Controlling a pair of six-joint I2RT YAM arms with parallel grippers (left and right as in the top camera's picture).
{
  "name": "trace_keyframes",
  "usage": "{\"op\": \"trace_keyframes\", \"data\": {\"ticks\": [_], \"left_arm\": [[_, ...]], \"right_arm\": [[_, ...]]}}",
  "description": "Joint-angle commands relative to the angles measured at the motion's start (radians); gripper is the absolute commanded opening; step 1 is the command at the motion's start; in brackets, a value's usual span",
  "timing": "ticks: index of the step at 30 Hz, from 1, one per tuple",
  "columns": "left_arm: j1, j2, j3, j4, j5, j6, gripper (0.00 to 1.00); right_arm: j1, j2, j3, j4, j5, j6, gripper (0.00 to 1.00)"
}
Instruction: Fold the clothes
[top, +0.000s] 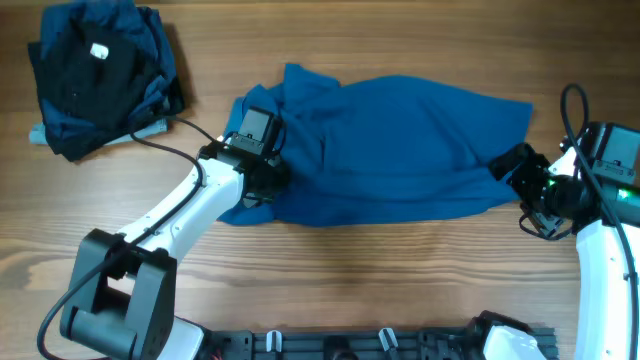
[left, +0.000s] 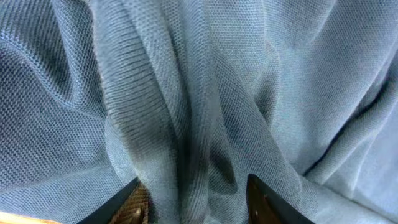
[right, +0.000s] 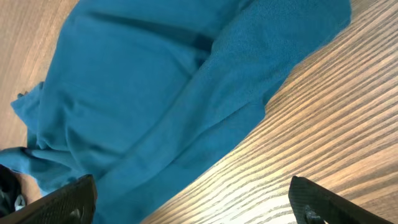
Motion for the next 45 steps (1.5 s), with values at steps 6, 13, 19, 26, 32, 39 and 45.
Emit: {"op": "trace_keyframes", "data": {"ticks": [6,13,19,26,32,39,45], "left_arm": [[0.005,-0.042,0.021,0.016,0.006,0.007,0.04],[0.005,-0.078,0.048,0.140,-0.086,0.033,0.04],[0.005,0.000,0.048,0.269,-0.155,0.034,0.04],[0.005,-0.044,0.049,0.261,-0.146,0.141,1.00],[0.003,-0.177,0.046,-0.157,-0.004,0.129,1.00],[0.003,-0.035,0.046,-0.187,0.084,0.084,0.77],[0.003,-0.014,0.045,-0.203,0.100,0.084,0.68]], "right_arm": [[0.003,-0.011,0.006,0.003,-0.016,-0.016,0.99],[0.003,-0.011,0.006,0.005,-0.016,-0.016,0.99],[0.003,-0.011,0.006,-0.005,-0.016,-0.016,1.00],[0.003,-0.011,0.006,-0.024,-0.016,-0.043,0.99],[0.002,-0.007,0.000,-0.095,0.155,0.095,1.00],[0.003,0.158,-0.162,0.122,-0.121,0.089,0.99],[0.145,0.244,-0.163,0.198,-0.282,0.068,0.99]]}}
